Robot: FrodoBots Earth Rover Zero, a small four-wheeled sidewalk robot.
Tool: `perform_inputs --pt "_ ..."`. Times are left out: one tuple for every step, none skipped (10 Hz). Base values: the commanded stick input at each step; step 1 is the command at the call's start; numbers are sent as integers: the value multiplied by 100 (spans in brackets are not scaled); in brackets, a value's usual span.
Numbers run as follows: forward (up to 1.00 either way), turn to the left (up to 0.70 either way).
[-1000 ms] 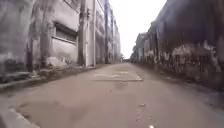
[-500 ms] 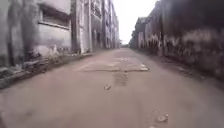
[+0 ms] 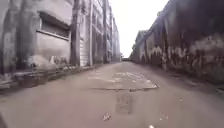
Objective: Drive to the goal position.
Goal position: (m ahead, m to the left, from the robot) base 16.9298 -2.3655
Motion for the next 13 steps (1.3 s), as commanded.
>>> perform_inputs --pt "100 0" --pt "100 0" --pt "100 0" --pt "100 0" --pt "100 0" --pt "100 0" --pt "100 0" --pt "100 0" --pt "100 0" --pt "100 0" --pt "100 0" --pt "100 0" --pt "100 0"
